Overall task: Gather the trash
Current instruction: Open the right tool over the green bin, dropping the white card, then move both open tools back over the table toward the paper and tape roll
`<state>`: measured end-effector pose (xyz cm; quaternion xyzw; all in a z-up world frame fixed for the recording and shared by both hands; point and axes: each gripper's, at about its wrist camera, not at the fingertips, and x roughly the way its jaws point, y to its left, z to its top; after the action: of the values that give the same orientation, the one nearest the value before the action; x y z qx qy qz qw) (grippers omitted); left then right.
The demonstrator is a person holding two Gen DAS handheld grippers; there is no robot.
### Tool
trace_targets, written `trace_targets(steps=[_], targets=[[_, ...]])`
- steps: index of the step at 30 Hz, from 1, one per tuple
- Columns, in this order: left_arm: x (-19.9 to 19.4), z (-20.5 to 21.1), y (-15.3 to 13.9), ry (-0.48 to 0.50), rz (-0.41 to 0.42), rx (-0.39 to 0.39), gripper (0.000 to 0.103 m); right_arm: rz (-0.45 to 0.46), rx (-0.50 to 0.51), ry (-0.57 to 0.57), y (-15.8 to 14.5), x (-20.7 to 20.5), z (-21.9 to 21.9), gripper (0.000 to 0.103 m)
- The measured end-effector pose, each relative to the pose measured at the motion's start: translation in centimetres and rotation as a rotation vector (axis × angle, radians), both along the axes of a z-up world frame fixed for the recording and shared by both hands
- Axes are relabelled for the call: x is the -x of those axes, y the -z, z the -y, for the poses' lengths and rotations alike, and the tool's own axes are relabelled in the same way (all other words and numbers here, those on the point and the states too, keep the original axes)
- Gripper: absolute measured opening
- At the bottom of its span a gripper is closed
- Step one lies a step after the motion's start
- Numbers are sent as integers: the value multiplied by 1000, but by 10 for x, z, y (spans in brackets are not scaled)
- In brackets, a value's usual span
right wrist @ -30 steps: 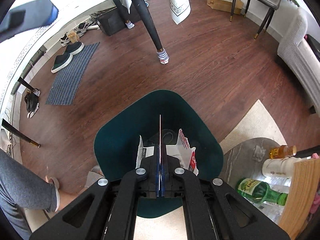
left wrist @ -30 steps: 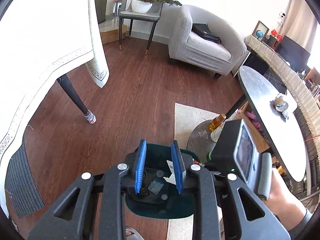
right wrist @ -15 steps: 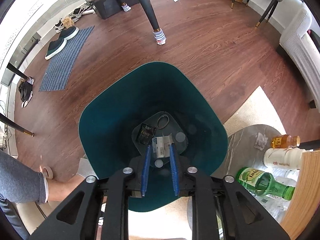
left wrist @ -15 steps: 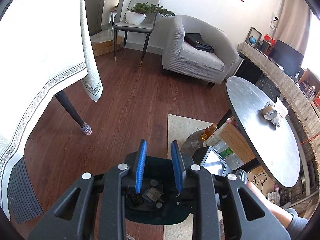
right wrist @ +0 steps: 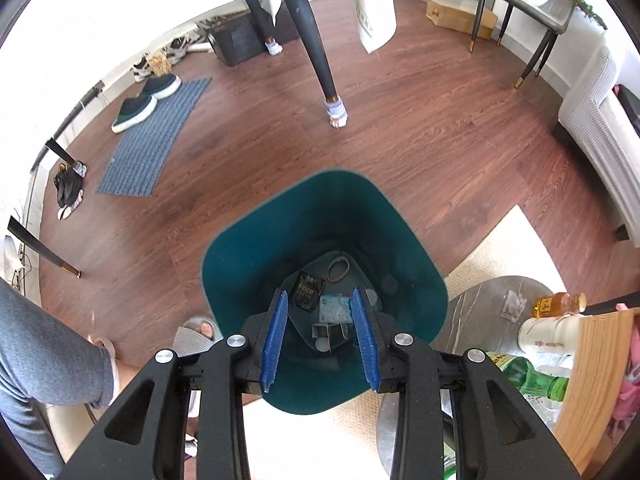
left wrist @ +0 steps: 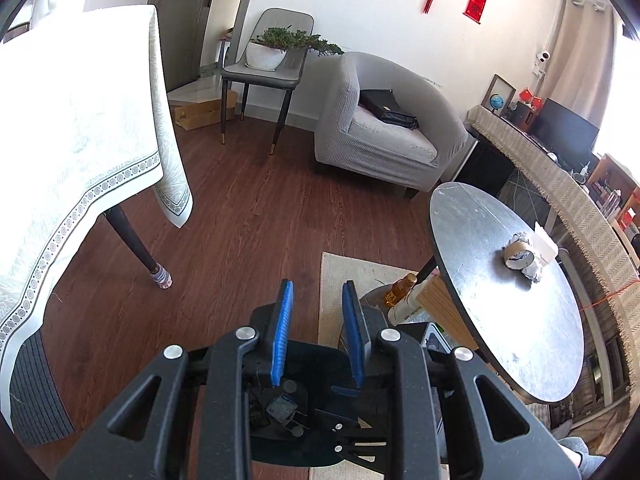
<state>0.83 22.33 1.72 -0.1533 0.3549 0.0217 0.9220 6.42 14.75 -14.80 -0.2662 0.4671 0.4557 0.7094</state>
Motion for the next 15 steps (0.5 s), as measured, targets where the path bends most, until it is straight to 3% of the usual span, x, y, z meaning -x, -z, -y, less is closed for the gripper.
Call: trace_targets(steps=[5,15], targets=[[-2,6,-10,-11,23,-18,26,17,-91,7,-36,4,13,34],[-10,29,-20,10,55,-46,29,104,-179,50,-85,6,46,34]])
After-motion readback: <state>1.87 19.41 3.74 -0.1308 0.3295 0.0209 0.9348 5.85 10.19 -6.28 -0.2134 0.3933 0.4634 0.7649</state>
